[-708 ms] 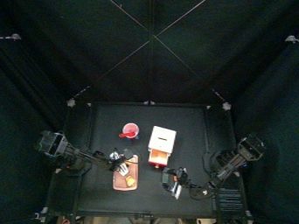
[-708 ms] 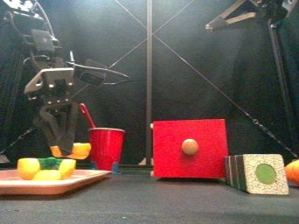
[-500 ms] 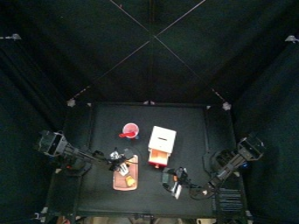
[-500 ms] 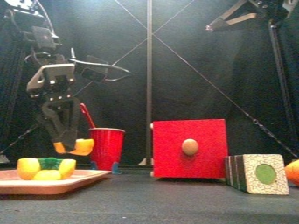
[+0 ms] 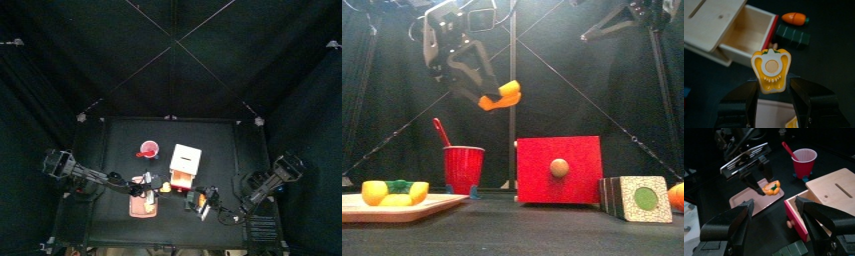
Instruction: Place squash half in drawer
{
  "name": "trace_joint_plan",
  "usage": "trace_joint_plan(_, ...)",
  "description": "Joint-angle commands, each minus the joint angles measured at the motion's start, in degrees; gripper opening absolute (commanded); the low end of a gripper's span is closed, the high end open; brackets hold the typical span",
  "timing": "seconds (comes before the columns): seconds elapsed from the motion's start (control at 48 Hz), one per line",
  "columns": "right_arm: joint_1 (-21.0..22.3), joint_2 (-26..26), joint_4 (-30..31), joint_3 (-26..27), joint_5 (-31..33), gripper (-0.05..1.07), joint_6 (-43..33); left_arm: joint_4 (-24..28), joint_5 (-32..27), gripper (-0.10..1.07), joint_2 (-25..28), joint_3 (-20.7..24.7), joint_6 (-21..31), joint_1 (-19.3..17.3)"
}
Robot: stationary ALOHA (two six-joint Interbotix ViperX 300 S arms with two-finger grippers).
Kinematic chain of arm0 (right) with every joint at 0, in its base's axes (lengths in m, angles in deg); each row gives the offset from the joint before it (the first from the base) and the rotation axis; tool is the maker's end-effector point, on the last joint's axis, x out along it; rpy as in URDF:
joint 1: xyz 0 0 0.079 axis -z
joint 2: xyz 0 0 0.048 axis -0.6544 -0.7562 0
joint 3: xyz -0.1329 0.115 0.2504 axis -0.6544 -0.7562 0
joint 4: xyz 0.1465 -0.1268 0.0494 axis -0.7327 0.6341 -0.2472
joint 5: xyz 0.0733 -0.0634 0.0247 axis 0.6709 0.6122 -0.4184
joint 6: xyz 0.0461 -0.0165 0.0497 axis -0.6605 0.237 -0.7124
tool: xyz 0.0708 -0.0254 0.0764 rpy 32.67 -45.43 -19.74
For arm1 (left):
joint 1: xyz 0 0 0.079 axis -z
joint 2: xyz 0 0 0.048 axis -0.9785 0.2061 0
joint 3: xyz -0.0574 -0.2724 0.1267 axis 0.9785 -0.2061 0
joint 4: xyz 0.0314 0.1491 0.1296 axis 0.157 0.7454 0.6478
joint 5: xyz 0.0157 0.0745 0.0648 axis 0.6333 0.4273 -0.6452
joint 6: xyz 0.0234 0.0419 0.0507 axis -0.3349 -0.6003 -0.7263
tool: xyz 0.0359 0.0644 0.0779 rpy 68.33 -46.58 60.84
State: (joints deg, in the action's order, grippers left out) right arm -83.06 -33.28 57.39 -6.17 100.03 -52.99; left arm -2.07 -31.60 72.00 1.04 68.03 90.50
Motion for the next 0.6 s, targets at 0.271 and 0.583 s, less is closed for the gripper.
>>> trace_joint_plan(0.271,-6.5,1.5,-2.0,0.6,8.9,0.97,-0.3,5.6,6.2,0.68,8.8,8.3,-0.2,-6.6)
trace_joint_plan(0.583,-6.8,0.8,-2.4,0.6,9.1,0.97,-0.3,5.5,6.8,0.68,12.1,9.3,-0.1,-9.4)
